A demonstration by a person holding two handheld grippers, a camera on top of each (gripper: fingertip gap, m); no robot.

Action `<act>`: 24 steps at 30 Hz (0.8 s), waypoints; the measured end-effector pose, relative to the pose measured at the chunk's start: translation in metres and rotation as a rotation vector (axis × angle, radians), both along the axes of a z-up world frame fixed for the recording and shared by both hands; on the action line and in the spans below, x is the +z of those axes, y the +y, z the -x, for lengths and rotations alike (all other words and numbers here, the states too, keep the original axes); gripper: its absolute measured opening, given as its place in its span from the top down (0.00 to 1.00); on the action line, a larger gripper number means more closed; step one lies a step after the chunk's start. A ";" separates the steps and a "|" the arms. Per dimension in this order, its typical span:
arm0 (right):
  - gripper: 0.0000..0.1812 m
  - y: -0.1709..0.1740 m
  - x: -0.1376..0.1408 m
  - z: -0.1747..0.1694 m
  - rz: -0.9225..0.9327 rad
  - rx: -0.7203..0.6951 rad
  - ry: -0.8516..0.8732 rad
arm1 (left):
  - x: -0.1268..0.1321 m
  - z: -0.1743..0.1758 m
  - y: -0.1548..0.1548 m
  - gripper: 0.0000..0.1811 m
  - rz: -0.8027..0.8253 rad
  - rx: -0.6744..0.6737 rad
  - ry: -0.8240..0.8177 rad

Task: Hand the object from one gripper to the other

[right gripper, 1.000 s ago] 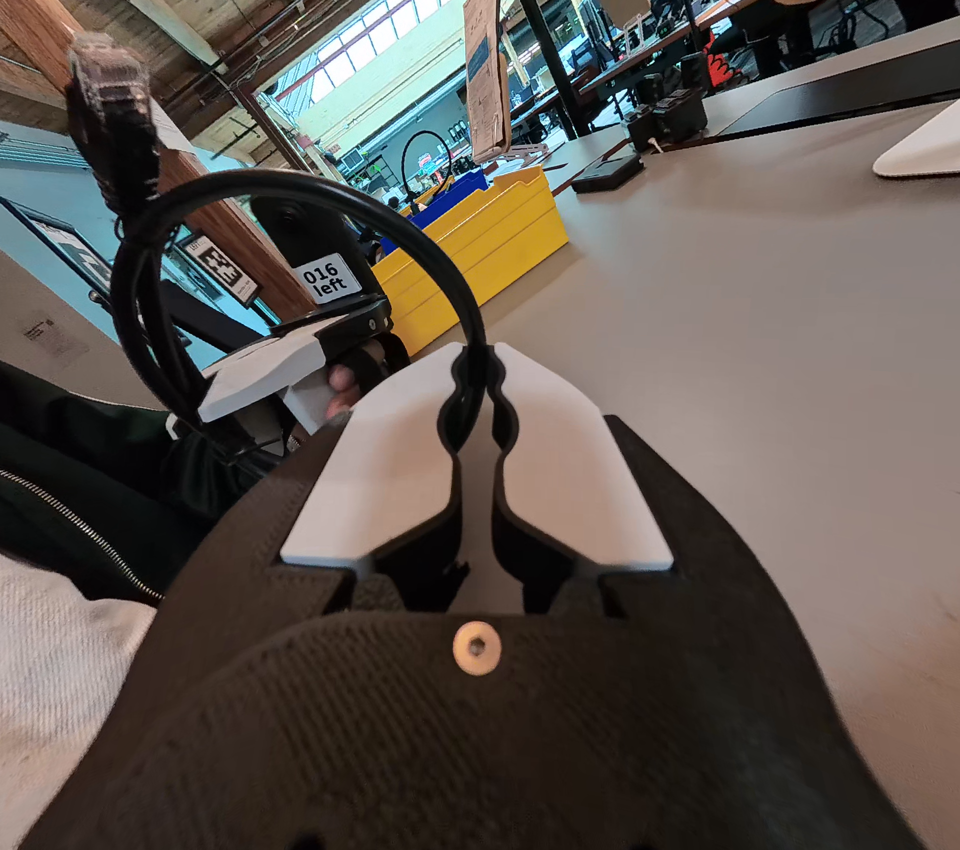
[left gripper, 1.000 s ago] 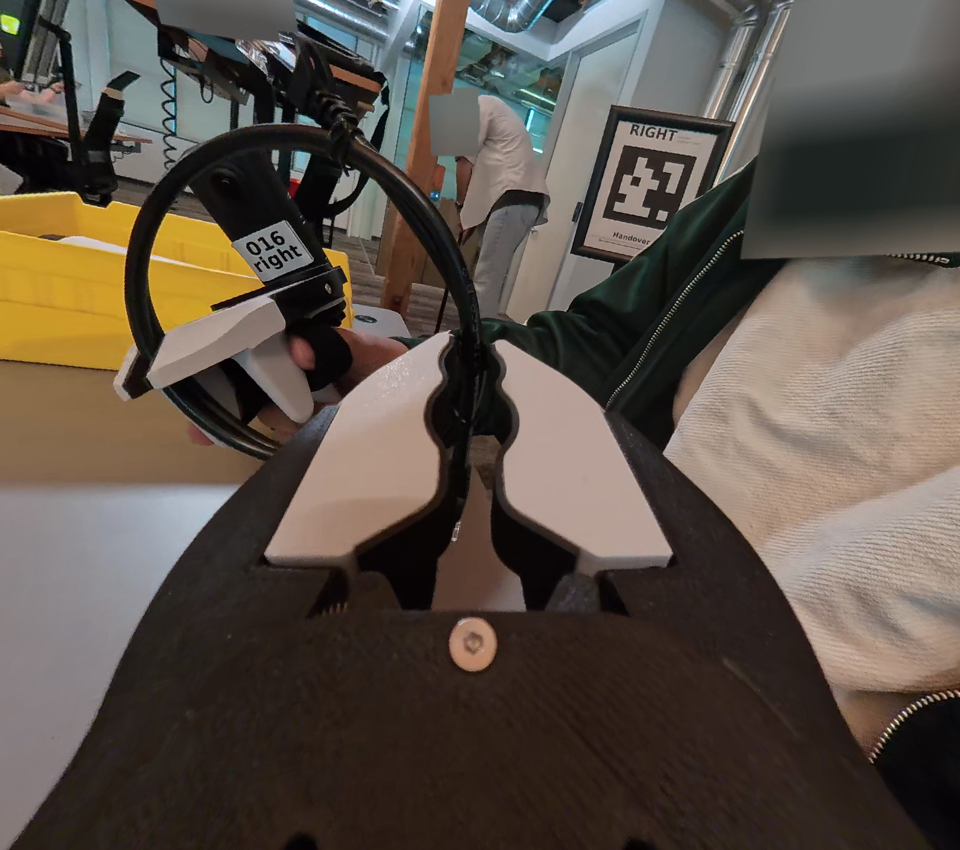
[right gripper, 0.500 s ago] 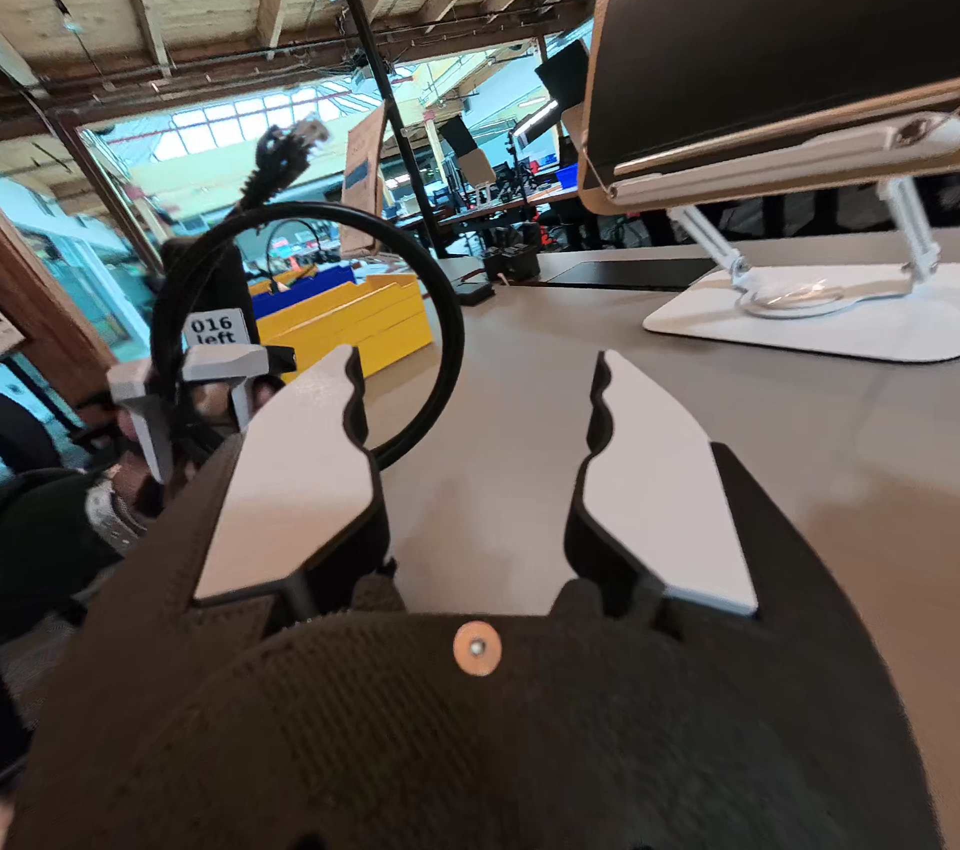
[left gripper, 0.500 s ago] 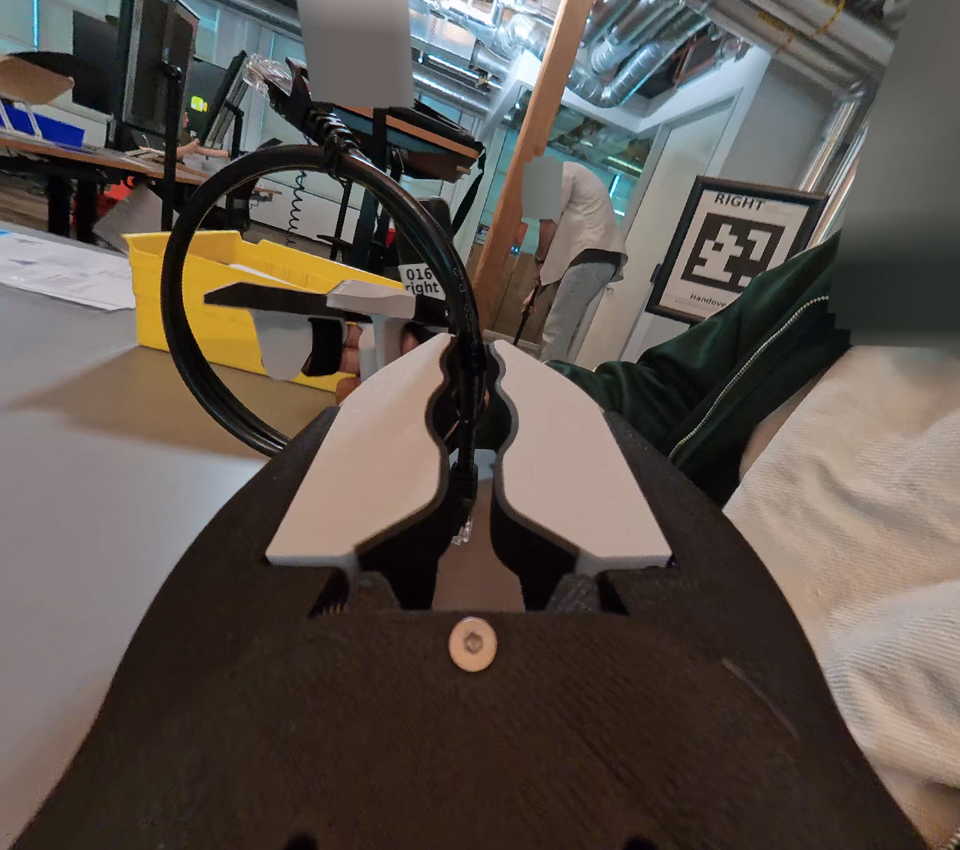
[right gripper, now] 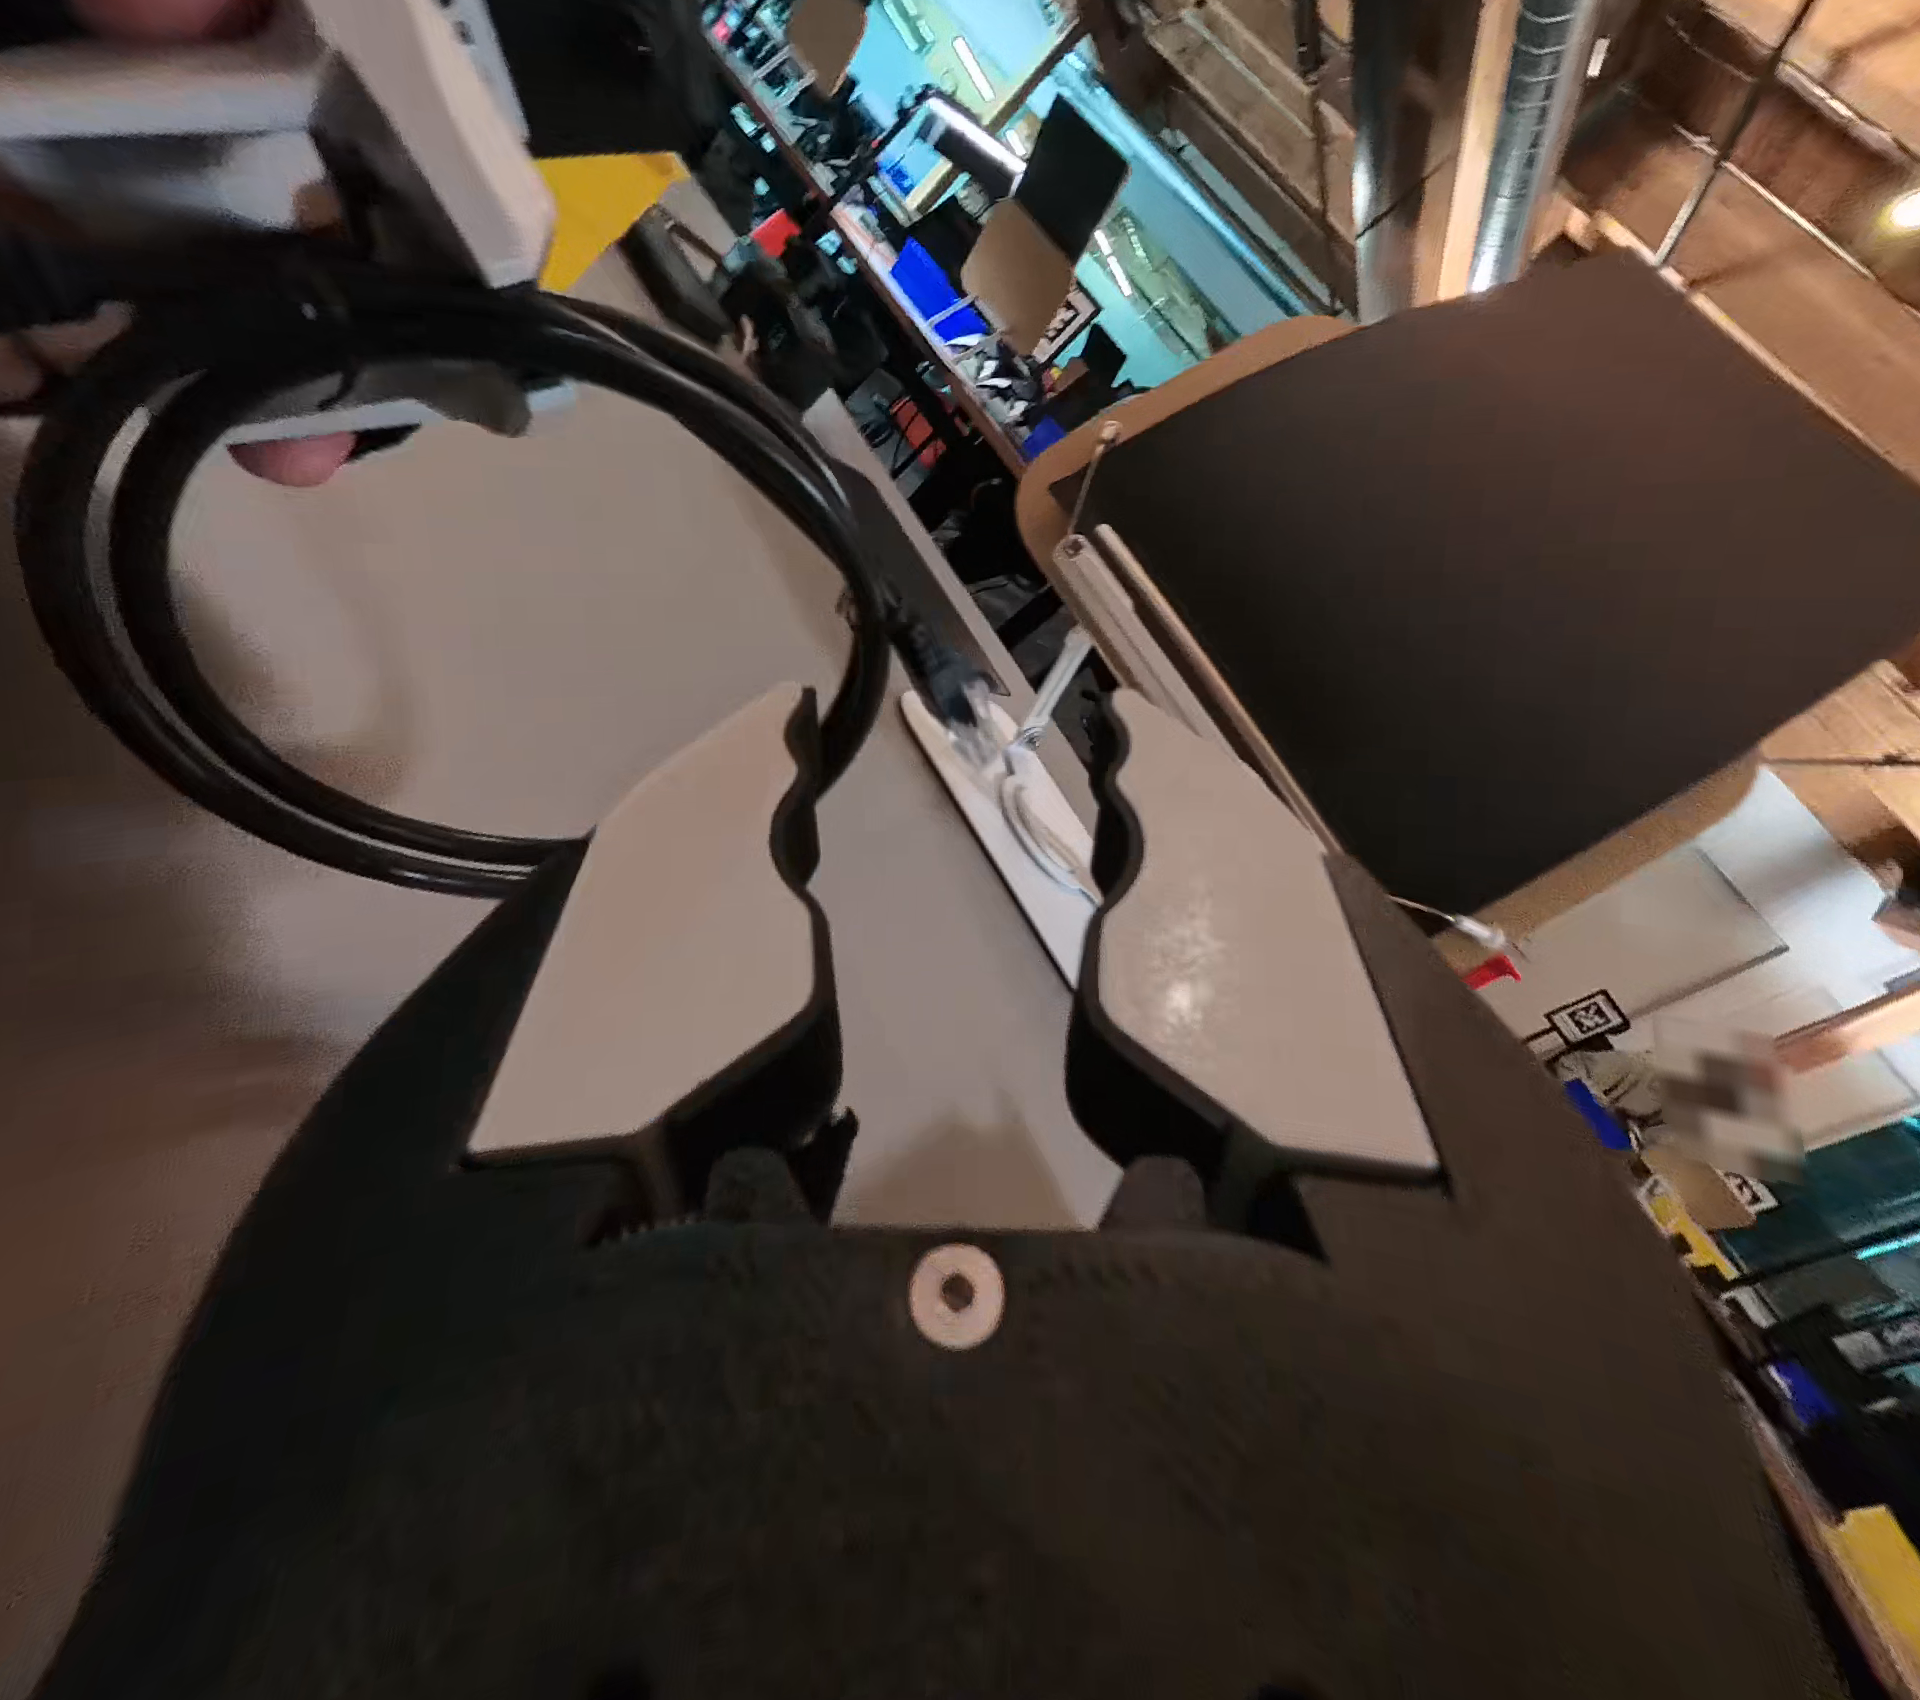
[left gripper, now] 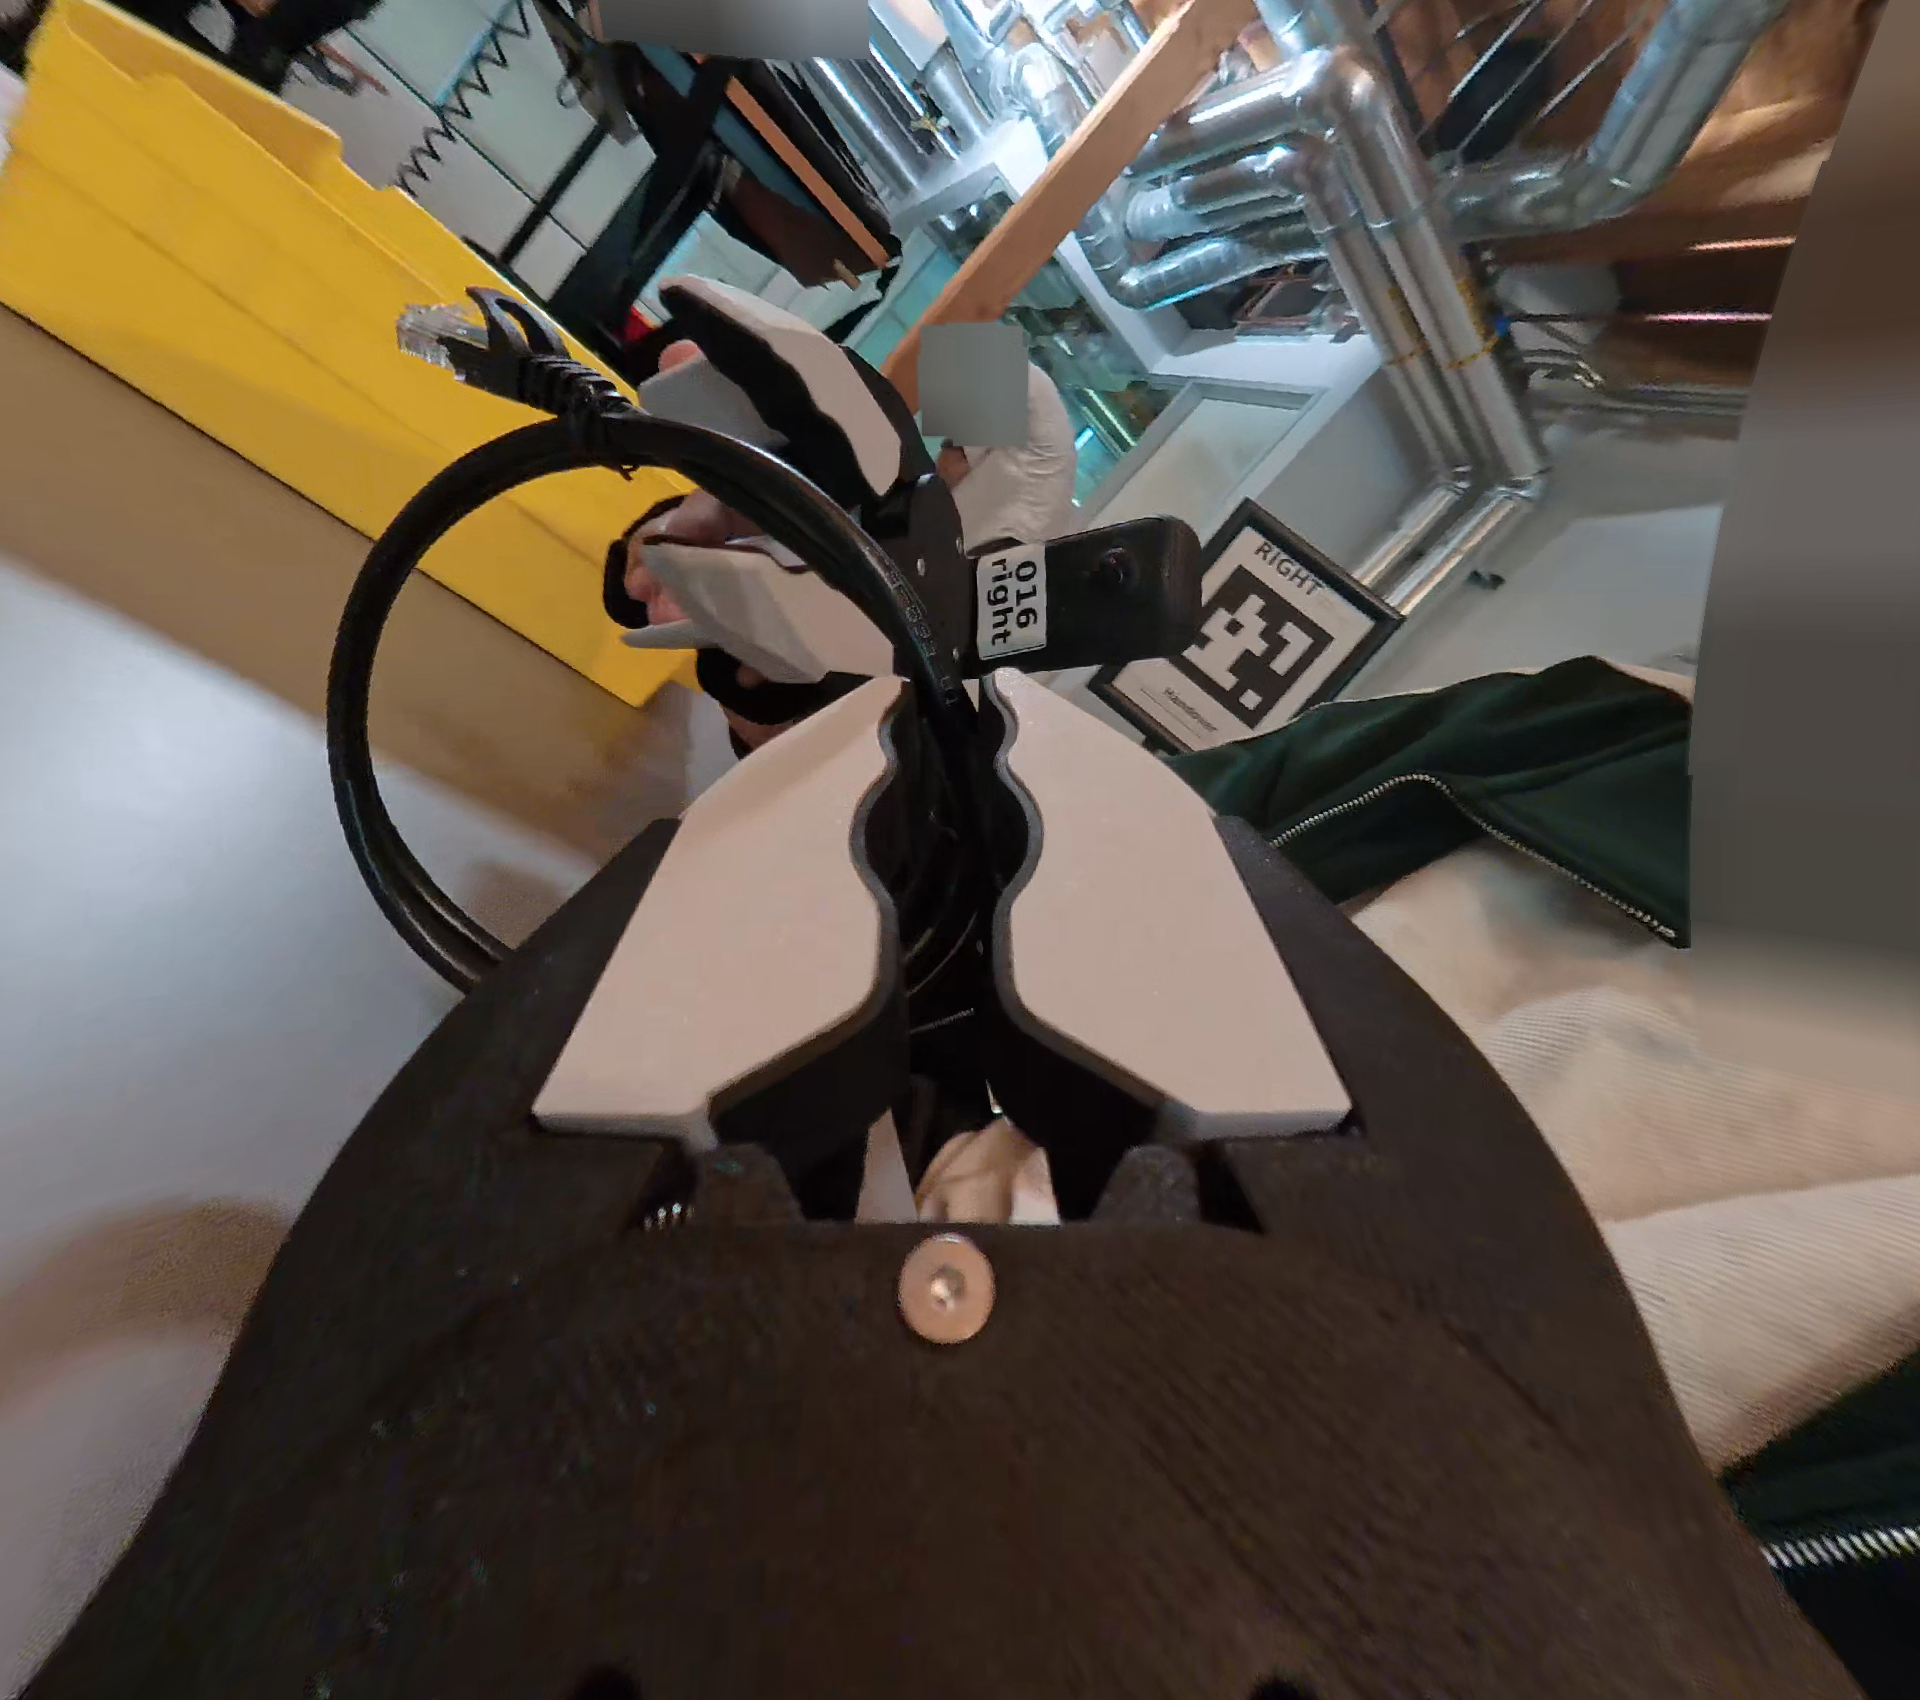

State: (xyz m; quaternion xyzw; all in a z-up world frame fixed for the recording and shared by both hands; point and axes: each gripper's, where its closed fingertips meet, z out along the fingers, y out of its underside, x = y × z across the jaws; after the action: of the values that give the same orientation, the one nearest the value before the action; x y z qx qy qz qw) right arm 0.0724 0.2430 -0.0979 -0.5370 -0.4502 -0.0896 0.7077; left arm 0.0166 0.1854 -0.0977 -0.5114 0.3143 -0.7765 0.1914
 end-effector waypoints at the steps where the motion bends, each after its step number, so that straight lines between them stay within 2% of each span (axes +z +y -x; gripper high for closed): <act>1: 0.73 -0.001 -0.004 0.004 0.006 0.009 -0.027 | -0.001 -0.001 -0.001 0.94 0.009 -0.012 0.003; 5: 0.79 -0.004 -0.011 0.012 0.000 0.028 -0.105 | -0.001 -0.003 -0.007 0.94 0.049 -0.064 -0.005; 11: 0.83 -0.006 -0.017 0.017 -0.022 0.038 -0.172 | -0.006 -0.008 -0.016 0.94 0.079 -0.136 0.028; 13: 0.93 -0.009 -0.021 0.020 -0.035 0.051 -0.212 | -0.007 -0.009 -0.019 0.94 0.084 -0.155 0.029; 14: 0.94 -0.009 -0.022 0.021 -0.038 0.050 -0.227 | -0.006 -0.009 -0.020 0.93 0.082 -0.158 0.021; 18: 0.95 -0.008 -0.022 0.021 -0.004 0.047 -0.210 | -0.004 -0.008 -0.016 0.93 0.072 -0.126 -0.018; 21: 0.95 -0.006 -0.022 0.017 0.023 0.040 -0.180 | 0.001 -0.004 0.000 0.81 0.122 -0.060 -0.064; 24: 0.95 -0.003 -0.020 0.012 0.066 0.038 -0.112 | 0.005 0.006 0.018 0.77 0.135 0.024 -0.108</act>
State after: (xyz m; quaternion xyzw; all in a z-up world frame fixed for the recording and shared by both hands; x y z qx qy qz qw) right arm 0.0600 0.2401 -0.1179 -0.5455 -0.5018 -0.0913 0.6650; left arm 0.0101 0.2030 -0.0925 -0.4842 0.2444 -0.8201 0.1823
